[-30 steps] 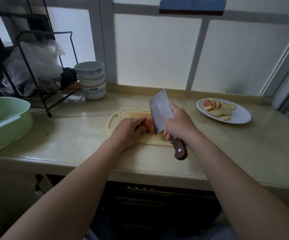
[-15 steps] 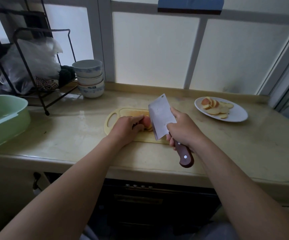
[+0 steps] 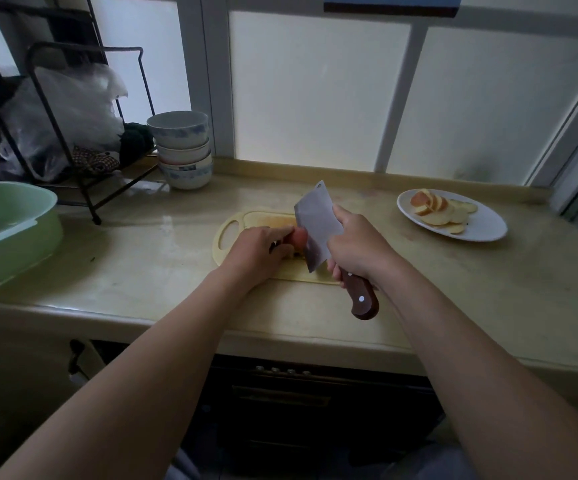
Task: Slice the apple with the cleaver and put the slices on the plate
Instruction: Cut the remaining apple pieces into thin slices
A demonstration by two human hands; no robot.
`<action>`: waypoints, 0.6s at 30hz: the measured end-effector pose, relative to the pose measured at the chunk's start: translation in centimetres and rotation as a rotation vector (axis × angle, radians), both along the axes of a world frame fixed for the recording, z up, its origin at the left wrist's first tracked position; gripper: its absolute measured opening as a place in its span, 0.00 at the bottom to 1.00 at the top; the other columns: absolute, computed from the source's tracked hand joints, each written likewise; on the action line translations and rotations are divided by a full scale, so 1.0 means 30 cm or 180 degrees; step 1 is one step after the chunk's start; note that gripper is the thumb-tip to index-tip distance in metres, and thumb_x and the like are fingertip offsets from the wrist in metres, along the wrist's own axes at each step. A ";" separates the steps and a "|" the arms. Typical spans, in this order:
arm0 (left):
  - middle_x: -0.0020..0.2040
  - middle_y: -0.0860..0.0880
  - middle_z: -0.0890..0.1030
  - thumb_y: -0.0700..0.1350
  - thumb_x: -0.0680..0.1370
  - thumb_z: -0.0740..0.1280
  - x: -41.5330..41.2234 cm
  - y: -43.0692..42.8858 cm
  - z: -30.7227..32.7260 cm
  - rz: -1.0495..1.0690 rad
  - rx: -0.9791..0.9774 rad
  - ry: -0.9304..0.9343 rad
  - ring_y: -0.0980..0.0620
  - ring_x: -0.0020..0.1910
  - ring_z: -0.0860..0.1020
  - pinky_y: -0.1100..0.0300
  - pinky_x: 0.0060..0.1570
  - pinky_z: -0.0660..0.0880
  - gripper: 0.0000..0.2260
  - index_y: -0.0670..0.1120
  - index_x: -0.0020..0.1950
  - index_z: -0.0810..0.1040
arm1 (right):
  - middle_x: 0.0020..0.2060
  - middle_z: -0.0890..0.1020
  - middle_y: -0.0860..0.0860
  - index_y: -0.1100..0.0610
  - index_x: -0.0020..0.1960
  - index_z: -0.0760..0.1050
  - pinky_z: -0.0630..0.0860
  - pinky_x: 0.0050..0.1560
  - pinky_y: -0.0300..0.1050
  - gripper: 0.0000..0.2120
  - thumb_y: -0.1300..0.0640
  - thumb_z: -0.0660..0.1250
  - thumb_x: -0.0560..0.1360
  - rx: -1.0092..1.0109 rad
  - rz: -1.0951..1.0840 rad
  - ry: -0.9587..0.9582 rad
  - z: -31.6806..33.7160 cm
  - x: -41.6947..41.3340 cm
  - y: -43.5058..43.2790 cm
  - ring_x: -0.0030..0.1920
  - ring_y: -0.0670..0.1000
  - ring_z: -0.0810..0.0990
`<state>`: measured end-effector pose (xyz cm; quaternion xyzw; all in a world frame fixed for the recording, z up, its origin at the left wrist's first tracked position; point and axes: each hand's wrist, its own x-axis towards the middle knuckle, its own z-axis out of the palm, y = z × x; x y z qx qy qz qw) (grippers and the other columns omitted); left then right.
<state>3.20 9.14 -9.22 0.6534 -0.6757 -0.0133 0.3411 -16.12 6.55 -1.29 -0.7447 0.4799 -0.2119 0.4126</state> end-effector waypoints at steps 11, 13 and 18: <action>0.51 0.50 0.85 0.46 0.80 0.69 0.007 -0.012 -0.012 0.0012 -0.0074 -0.0011 0.49 0.49 0.80 0.57 0.49 0.74 0.14 0.54 0.66 0.81 | 0.57 0.82 0.60 0.47 0.86 0.45 0.75 0.24 0.38 0.44 0.71 0.56 0.76 -0.0210 0.0126 0.0521 0.010 0.054 -0.025 0.24 0.47 0.80; 0.54 0.50 0.85 0.47 0.80 0.69 0.010 -0.018 -0.019 0.0055 -0.0075 0.0011 0.49 0.52 0.81 0.58 0.50 0.73 0.17 0.54 0.69 0.79 | 0.58 0.81 0.60 0.47 0.86 0.45 0.75 0.24 0.39 0.43 0.70 0.55 0.77 -0.0185 0.0162 0.0614 0.007 0.078 -0.031 0.27 0.49 0.80; 0.57 0.48 0.85 0.48 0.80 0.68 0.021 -0.035 -0.038 0.0133 -0.0027 0.0062 0.48 0.54 0.81 0.61 0.51 0.71 0.19 0.54 0.71 0.77 | 0.45 0.82 0.58 0.50 0.86 0.46 0.76 0.28 0.43 0.40 0.70 0.55 0.78 -0.0205 0.0265 0.0808 0.013 0.100 -0.045 0.28 0.49 0.80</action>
